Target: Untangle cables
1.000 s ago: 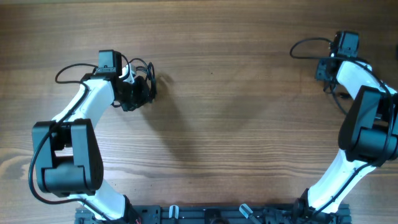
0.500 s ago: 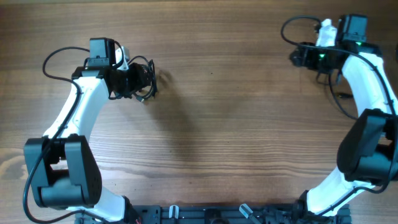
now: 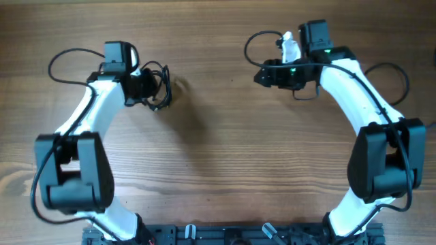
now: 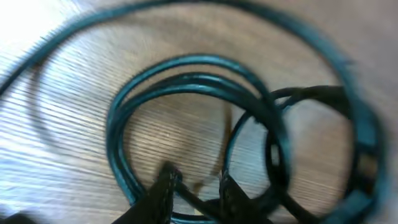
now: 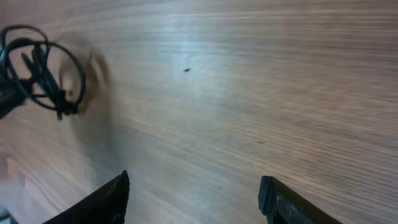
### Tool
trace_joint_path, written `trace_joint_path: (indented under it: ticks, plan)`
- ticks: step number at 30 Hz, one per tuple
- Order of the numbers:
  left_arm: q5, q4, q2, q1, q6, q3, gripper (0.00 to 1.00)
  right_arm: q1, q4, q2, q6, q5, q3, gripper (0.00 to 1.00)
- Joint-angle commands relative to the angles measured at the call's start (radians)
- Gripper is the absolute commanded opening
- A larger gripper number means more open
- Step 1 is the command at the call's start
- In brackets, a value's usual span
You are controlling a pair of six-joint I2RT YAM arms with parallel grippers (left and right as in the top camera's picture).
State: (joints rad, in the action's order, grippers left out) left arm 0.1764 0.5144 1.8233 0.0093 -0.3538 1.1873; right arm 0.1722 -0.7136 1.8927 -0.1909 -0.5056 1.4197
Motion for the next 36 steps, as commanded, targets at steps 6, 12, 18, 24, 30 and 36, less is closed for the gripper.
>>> trace_joint_path:
  ticks: [6, 12, 18, 24, 30, 36]
  plan:
    - [0.306, 0.043, 0.069, -0.055, 0.094, 0.015, 0.20, 0.060, 0.010, 0.004, -0.070, -0.020, -0.008, 0.69]
    - [0.486, 0.172, 0.069, -0.064, 0.243, 0.015, 0.19, 0.060, 0.068, 0.035, -0.119, -0.269, -0.008, 0.70]
    - [0.496, 0.362, 0.069, -0.064, 0.390, 0.015, 0.19, 0.074, 0.087, 0.083, -0.130, -0.363, -0.008, 0.69]
    - [0.391, 0.443, 0.069, -0.064, 0.369, 0.015, 0.16, 0.147, 0.117, 0.109, -0.127, -0.370, -0.008, 0.69]
    - [0.351, 0.354, 0.013, -0.042, 0.212, 0.049, 0.15, 0.214, 0.181, 0.113, -0.127, -0.368, -0.008, 0.69]
    - [0.098, 0.122, -0.037, -0.047, -0.069, 0.068, 0.16, 0.237, 0.278, 0.113, -0.206, -0.352, -0.008, 0.69]
